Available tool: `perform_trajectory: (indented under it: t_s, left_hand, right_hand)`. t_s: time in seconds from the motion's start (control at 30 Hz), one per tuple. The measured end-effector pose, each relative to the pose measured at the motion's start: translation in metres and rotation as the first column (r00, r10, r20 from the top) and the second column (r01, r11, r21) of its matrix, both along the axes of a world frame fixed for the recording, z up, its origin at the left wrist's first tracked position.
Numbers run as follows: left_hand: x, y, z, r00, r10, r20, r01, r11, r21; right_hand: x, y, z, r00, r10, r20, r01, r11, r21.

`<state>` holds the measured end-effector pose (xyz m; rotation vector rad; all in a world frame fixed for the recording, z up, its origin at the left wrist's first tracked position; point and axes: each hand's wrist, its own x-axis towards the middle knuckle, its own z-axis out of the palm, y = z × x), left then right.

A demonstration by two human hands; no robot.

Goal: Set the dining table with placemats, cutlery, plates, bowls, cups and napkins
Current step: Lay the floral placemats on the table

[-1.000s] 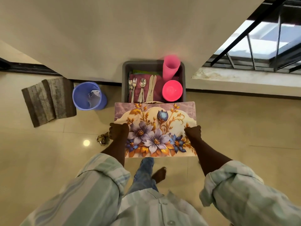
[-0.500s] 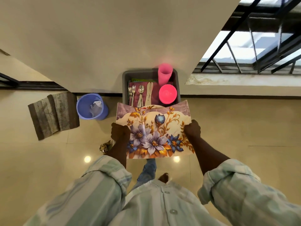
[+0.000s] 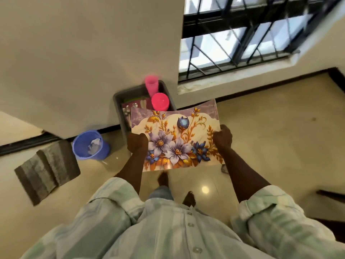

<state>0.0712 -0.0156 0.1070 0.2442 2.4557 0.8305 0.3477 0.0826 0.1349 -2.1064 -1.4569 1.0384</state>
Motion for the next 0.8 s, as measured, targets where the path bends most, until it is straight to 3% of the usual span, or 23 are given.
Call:
perform_trajectory:
  t_s: [0.27,0.43,0.6,0.7,0.8]
  left_hand:
    - [0.062,0.04,0.032,0.938,-0.346,-0.012,0.346,0.933,0.097]
    - [0.081,0.032,0.024,0.805,-0.593,0.03,0.583,0.799,0.147]
    - [0.082,0.005,0.028,0.593,-0.783,0.188,0.77,0.62,0.154]
    - [0.086,-0.013,0.026,0.347,-0.889,0.3,0.887,0.415,0.201]
    - [0.11,-0.039,0.032,0.212,-0.947,0.242,0.926,0.274,0.258]
  right_hand:
    - [0.074,-0.074,0.015,0.916,-0.398,-0.045,0.401,0.913,0.072]
    - [0.079,-0.158,0.002,0.745,-0.666,-0.028,0.665,0.74,0.106]
    - [0.066,-0.27,0.005,0.518,-0.853,-0.061,0.852,0.508,0.124]
    - [0.061,-0.342,0.019,0.394,-0.916,-0.075,0.913,0.38,0.15]
    - [0.062,-0.407,0.031,0.298,-0.954,-0.03,0.939,0.287,0.192]
